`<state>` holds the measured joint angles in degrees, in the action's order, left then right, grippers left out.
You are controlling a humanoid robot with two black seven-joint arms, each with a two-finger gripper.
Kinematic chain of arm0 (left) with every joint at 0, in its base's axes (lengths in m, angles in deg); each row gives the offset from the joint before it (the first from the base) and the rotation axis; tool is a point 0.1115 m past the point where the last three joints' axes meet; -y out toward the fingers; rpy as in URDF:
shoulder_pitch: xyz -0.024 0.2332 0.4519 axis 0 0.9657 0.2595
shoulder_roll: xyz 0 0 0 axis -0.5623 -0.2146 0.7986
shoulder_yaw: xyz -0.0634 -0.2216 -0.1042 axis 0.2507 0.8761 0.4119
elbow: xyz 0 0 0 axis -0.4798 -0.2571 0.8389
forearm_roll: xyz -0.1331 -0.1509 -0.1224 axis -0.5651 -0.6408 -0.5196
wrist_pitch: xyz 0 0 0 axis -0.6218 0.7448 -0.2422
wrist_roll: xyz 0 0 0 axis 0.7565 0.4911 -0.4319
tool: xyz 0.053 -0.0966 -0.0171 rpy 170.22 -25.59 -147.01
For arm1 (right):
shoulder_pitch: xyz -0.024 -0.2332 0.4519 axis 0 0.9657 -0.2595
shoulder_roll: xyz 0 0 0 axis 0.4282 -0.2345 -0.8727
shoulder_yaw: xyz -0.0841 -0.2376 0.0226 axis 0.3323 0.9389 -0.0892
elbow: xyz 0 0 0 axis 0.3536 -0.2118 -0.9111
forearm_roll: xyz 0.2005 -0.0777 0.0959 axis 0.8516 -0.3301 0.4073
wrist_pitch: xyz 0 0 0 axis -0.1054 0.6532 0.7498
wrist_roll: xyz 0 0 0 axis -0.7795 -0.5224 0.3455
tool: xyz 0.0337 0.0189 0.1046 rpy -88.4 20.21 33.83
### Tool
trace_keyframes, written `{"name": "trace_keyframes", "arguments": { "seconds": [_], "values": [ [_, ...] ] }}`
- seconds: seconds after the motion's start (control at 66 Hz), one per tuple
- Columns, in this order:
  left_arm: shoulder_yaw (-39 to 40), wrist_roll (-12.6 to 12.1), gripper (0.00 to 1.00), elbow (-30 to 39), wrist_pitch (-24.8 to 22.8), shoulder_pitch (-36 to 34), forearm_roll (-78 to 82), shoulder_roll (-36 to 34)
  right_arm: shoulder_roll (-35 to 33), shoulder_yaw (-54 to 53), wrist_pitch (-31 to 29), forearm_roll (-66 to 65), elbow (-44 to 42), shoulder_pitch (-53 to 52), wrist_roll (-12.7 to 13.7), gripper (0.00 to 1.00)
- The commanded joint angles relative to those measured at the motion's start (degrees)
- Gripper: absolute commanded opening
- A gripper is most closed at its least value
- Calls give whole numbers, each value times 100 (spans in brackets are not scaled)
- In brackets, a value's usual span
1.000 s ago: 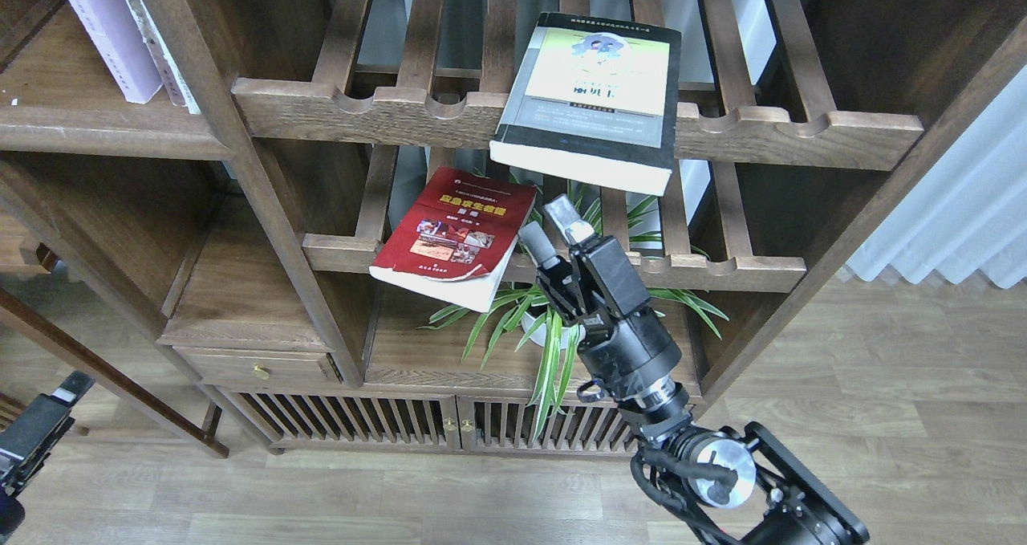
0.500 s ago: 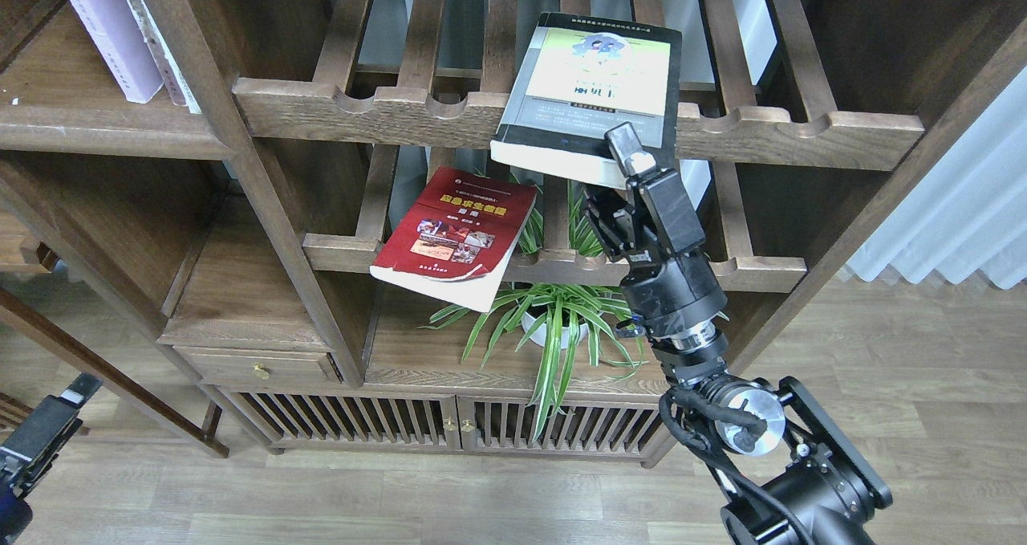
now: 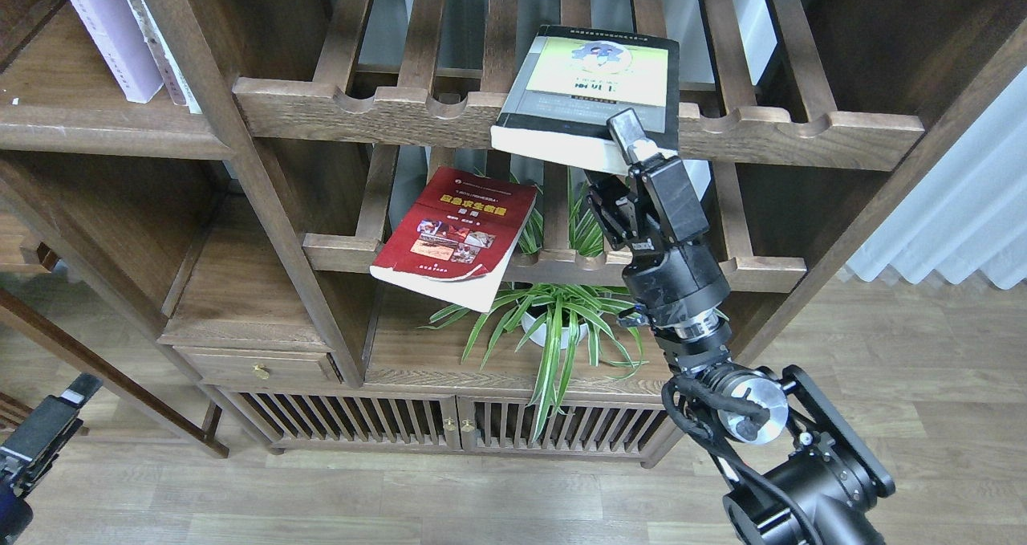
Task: Organize books on shelf
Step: 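Grasp the bottom edge of the grey-white book with the right gripper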
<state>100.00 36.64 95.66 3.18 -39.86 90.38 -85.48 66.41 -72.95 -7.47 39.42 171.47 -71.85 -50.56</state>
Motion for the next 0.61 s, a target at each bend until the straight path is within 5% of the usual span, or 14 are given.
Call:
{"name": "trace_keyframes", "arguments": {
  "seconds": [0.0, 0.591],
  "values": [
    [-7, 0, 100, -1, 0, -1, 6, 3, -71, 21, 0, -8, -20, 44, 0, 99],
    [-34, 0, 100, 17, 0, -1, -2, 3, -194, -5, 0, -51, -29, -9, 0, 94]
  ]
}}
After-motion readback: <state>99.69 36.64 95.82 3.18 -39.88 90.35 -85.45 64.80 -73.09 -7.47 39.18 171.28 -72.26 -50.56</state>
